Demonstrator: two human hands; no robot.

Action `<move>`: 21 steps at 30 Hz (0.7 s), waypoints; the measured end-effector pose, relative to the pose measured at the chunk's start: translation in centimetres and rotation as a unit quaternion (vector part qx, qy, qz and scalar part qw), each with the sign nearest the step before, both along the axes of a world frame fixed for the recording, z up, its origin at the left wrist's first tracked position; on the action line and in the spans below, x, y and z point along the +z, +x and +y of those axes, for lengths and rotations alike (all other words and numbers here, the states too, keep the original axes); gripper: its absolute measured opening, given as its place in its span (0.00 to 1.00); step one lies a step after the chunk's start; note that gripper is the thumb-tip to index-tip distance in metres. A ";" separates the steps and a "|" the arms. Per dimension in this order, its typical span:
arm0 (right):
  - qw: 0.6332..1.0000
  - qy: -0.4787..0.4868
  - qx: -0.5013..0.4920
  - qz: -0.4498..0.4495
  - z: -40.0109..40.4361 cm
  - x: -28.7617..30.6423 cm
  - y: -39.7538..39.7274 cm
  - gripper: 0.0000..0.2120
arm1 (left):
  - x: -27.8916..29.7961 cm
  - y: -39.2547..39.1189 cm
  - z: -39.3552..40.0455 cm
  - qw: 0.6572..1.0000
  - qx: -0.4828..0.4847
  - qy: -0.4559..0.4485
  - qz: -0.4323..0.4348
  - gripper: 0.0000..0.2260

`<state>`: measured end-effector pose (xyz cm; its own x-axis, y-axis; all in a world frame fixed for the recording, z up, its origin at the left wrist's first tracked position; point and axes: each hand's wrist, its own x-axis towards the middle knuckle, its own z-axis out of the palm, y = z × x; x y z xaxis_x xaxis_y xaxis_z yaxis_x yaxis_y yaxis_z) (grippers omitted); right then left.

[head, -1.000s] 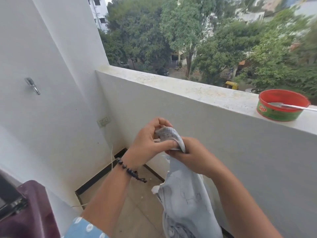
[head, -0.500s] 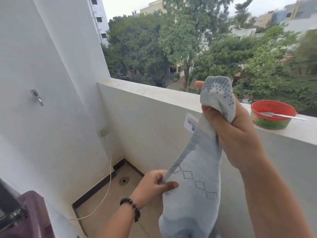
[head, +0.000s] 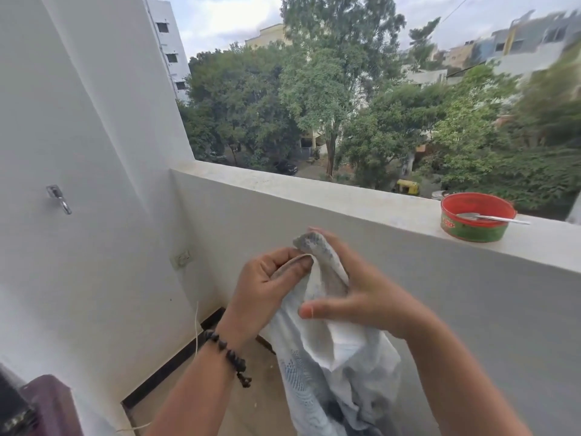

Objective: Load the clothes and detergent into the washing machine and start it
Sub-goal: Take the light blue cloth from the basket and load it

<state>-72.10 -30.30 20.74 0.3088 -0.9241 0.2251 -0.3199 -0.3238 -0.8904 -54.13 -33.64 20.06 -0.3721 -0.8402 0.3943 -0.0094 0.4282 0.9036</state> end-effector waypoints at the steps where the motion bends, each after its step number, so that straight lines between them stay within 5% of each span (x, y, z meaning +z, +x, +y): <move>1: 0.999 0.012 0.030 -0.002 -0.1 -0.7 0.7 0.29 | 0.5 -0.3 0.3 1.000 0.000 -0.029 -0.010 0.09; 4: 0.999 -0.003 0.007 -0.032 -0.3 -1.4 1.1 0.06 | 0.3 -0.7 0.4 0.997 0.042 -0.057 -0.009 0.11; 9: 0.994 -0.076 -0.017 -0.079 0.0 0.4 0.1 0.08 | -3.4 -0.3 0.5 0.999 -0.007 0.036 0.016 0.28; 15: 0.962 -0.156 -0.051 -0.218 0.0 3.3 -0.2 0.13 | -9.1 -0.5 1.2 0.985 -0.047 0.158 -0.057 0.12; 18: 0.917 -0.158 -0.049 -0.364 0.9 5.5 -1.2 0.13 | -11.9 -0.3 1.7 0.967 -0.043 0.196 -0.155 0.20; 21: 0.894 -0.187 -0.079 -0.399 1.6 6.8 -2.3 0.09 | -12.8 0.0 2.2 0.965 -0.014 0.209 -0.158 0.30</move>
